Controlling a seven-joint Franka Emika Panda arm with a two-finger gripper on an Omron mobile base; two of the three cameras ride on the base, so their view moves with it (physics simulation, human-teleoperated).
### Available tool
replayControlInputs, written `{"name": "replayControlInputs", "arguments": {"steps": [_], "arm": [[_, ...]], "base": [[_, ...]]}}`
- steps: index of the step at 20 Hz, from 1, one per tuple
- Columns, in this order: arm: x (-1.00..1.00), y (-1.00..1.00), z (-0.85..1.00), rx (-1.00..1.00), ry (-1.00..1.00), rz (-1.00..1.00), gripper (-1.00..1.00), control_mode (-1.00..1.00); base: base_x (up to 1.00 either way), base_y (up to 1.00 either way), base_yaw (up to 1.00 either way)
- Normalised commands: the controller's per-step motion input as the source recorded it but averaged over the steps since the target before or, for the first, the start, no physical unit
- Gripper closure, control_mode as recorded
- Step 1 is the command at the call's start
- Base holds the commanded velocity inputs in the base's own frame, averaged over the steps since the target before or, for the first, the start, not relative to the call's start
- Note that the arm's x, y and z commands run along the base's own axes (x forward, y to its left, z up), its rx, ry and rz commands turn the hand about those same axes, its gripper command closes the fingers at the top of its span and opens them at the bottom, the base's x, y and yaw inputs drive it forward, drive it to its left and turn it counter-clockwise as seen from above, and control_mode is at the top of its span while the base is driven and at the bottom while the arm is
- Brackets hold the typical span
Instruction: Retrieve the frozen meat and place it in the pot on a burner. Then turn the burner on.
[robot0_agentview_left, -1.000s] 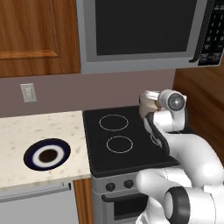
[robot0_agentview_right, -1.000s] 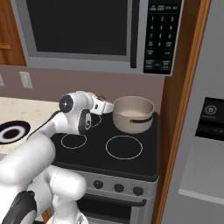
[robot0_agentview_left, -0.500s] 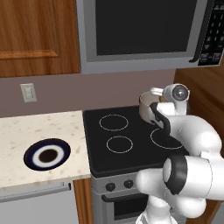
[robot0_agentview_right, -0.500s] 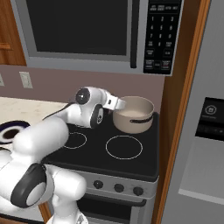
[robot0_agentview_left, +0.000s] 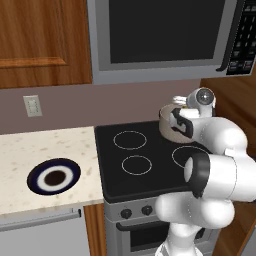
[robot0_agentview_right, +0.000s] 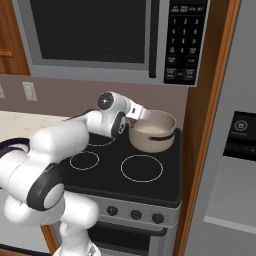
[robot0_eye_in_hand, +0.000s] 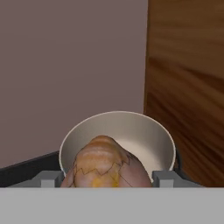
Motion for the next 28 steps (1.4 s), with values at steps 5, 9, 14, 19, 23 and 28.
{"name": "replayControlInputs", "arguments": {"steps": [5,9,14,19,23,28], "arm": [[0.27,-0.16,-0.1,0.0,0.0,0.0,1.0,-1.0],[0.2,-0.13,-0.09,0.0,0.0,0.0,1.0,-1.0],[0.33,-0.21,-0.14,0.0,0.03,0.0,1.0,-1.0],[0.32,-0.2,-0.2,0.0,0.07,0.0,1.0,-1.0],[0.24,-0.16,-0.2,0.0,0.06,0.0,1.0,-1.0],[0.22,-0.16,-0.21,0.0,0.04,0.0,1.0,-1.0]], "base": [[0.0,0.0,0.0],[0.0,0.0,0.0],[0.0,0.0,0.0],[0.0,0.0,0.0],[0.0,0.0,0.0],[0.0,0.0,0.0]]}}
